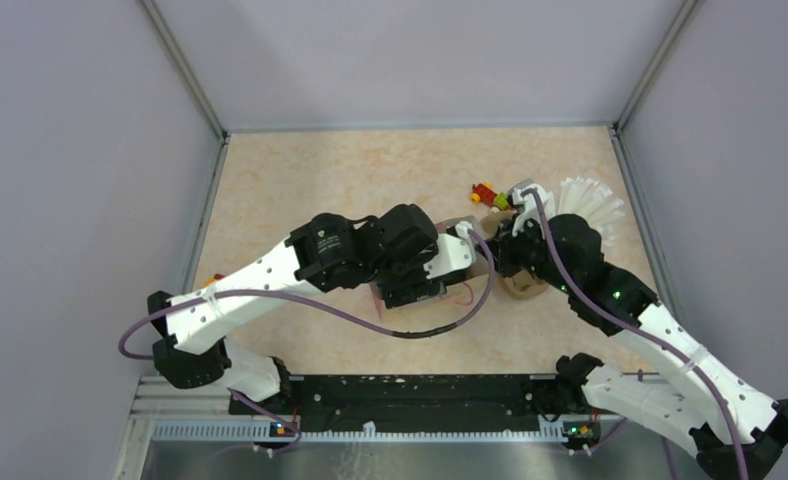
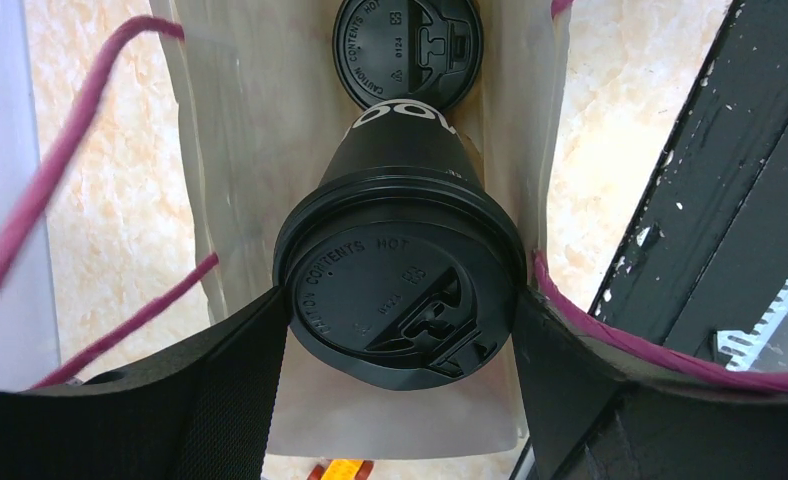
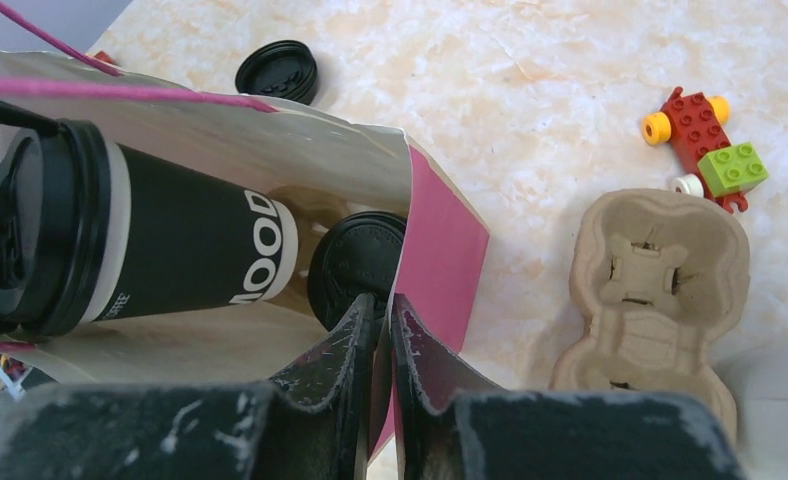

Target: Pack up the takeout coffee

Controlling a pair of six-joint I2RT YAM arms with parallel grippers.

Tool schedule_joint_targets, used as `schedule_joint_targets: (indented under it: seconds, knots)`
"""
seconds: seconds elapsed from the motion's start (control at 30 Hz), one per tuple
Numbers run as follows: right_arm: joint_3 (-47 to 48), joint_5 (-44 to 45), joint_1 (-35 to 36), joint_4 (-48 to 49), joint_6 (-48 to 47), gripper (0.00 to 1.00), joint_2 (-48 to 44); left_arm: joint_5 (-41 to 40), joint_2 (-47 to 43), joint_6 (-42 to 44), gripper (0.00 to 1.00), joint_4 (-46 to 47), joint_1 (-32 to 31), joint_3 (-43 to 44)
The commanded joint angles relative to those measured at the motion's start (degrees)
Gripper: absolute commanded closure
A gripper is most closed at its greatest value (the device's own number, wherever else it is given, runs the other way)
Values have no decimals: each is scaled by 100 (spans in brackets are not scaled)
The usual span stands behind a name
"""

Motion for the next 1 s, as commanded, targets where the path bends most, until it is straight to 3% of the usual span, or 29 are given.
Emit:
schedule_joint_targets:
  seconds: [0.0,0.37,0.5,0.7,0.87,0.97]
  knots:
    - [-117,-209,-35,214,-246,90,-193,101,81,-89,44,-43,5,379]
    - [-154,-316,-35,83,-444,86,-337,308,457,-454,44,-293,-2,780]
    - [6,-102,-39,-65,-56,79,-218,697,560,-637,46,-309,-42,812]
    - [476,346,-35,-381,804,74,115,664,455,-663,46,-182,-104,645]
    - [688,542,-35,-289,939,73,304,646,447,-637,47,-198,-107,488]
    - [768,538,-36,-287,822,78,461,588,459,-626,47,-207,-107,418]
